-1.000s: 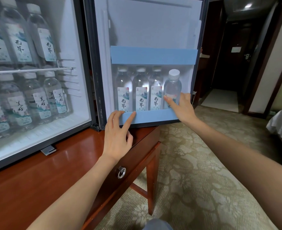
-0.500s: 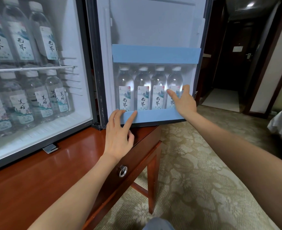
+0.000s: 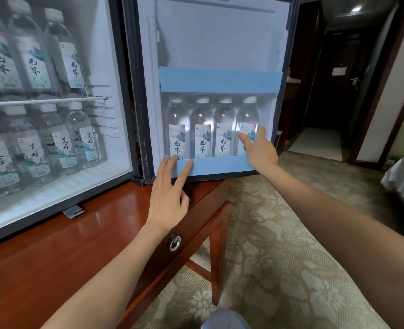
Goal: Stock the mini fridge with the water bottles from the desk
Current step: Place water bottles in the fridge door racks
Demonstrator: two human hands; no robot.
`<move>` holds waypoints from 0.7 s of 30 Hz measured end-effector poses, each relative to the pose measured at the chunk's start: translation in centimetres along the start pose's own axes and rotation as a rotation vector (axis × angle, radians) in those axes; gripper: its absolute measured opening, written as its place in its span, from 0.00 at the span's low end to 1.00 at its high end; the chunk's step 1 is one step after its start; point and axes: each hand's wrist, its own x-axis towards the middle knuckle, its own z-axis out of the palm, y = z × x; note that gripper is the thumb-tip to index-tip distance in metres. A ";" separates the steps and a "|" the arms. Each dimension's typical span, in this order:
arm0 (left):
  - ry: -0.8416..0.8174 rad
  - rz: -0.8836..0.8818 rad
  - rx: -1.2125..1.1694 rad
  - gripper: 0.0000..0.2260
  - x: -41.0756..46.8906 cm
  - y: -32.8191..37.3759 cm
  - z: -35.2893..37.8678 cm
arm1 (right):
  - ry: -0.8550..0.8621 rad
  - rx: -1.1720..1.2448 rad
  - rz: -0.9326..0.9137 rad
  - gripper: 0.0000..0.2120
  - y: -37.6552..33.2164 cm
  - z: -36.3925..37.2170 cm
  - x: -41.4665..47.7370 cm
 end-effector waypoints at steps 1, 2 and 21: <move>0.006 -0.004 -0.025 0.33 -0.1 0.0 0.0 | -0.007 -0.009 -0.004 0.32 0.1 -0.1 -0.1; 0.014 -0.015 -0.050 0.33 -0.1 0.0 -0.1 | -0.016 -0.009 -0.008 0.32 0.1 -0.1 -0.2; 0.059 -0.613 -0.407 0.15 -4.2 -1.8 -5.1 | 0.158 0.264 -0.333 0.23 -6.8 1.8 -9.2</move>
